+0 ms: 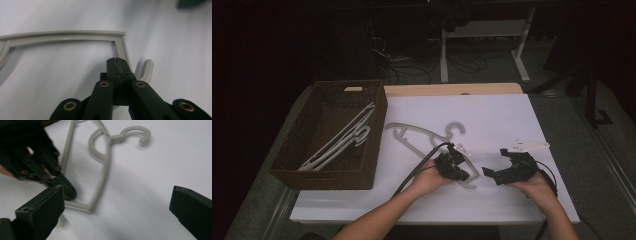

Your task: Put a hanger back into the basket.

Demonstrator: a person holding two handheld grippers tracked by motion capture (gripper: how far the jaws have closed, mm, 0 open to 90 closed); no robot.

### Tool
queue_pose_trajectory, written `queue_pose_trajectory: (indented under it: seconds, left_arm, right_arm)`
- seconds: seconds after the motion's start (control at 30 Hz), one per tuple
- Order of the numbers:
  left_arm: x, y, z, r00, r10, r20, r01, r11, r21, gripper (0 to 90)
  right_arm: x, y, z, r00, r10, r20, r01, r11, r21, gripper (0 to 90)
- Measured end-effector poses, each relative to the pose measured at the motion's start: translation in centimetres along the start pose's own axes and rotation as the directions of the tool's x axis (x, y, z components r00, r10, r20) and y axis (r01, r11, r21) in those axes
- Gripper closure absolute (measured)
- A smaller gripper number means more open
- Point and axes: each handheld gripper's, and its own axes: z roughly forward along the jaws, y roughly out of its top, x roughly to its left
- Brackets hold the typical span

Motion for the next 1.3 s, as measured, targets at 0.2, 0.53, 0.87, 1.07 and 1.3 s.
queue_pose_trajectory:
  seconds: [0.2,0.53,0.87,1.07,1.3]
  left_arm:
    - [-0.8,-2.9,-2.3,1.0,-0.004,0.009,0.004,0.9999,0.014,90.0]
    - [0.3,-4.0,-4.8,0.9978,-0.057,-0.034,0.055,0.9973,-0.048,89.8]
    - [7.5,-3.1,-7.5,0.9338,-0.248,-0.258,0.216,0.9652,-0.148,89.9]
    - [10.8,-3.3,-7.4,0.8748,-0.328,-0.356,0.289,0.9439,-0.16,89.9]
    - [12.8,-3.8,-6.3,0.8449,-0.35,-0.405,0.314,0.9369,-0.154,89.9]
  right_arm:
    - [0.0,0.0,0.1,1.0,-0.003,0.002,0.003,1.0,0.002,0.0]
    - [0.1,0.0,0.1,1.0,-0.002,0.003,0.002,1.0,0.005,0.0]
    - [0.0,0.0,0.0,1.0,0.001,0.003,-0.001,1.0,0.003,0.0]
    - [0.0,0.0,0.1,1.0,0.001,0.001,-0.001,1.0,0.004,0.0]
    - [-0.1,0.0,0.0,1.0,0.004,-0.001,-0.004,1.0,0.001,0.0]
